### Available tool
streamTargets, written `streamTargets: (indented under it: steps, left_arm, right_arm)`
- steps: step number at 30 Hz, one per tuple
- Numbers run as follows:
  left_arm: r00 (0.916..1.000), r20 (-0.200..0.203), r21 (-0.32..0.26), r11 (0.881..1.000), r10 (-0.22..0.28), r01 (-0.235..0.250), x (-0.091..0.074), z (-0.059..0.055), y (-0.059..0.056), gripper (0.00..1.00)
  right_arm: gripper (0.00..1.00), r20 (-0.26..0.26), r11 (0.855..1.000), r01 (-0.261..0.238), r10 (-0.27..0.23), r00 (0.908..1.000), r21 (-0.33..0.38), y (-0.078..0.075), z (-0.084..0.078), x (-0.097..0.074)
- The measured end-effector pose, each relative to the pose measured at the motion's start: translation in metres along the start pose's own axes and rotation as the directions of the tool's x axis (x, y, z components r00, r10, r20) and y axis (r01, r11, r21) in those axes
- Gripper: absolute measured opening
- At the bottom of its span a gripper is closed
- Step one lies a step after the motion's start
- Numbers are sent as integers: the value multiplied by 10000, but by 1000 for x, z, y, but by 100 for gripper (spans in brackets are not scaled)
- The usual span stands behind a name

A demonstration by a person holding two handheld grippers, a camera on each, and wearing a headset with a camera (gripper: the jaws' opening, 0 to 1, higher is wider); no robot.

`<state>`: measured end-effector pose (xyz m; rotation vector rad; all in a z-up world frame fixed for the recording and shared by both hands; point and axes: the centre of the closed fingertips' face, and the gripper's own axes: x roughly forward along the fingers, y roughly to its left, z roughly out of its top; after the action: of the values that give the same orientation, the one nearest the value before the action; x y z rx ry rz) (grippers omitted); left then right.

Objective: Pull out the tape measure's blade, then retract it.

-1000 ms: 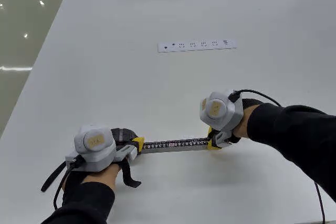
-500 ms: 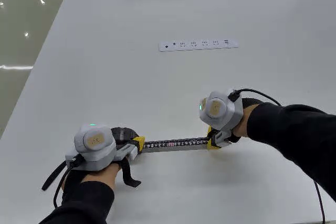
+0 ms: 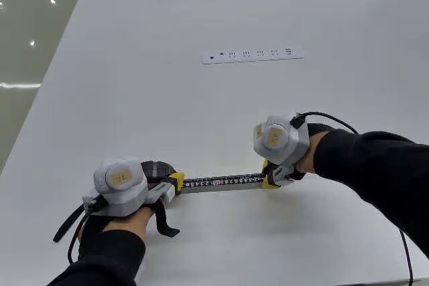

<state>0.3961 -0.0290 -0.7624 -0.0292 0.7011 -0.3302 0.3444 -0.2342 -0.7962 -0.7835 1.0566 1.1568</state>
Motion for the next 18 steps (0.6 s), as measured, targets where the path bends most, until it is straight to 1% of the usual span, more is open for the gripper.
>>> streamTargets:
  steps: [2,4,6,18]
  left_arm:
    - [10000,-4,-10,10000,-4,4,0,0,0,58]
    - [10000,-16,-10,10000,-9,9,0,0,0,58]
    - [10000,-22,-18,10000,-7,7,0,0,0,58]
    - [10000,-61,-15,10000,-2,2,0,0,1,58]
  right_arm:
    - [9,41,10000,2,-2,10000,-73,0,1,0]
    - [9,121,10000,-6,5,9999,67,0,1,0]
    - [8,153,10000,-3,2,9999,51,0,2,1]
    - [9,60,9999,19,-19,10000,115,1,5,2]
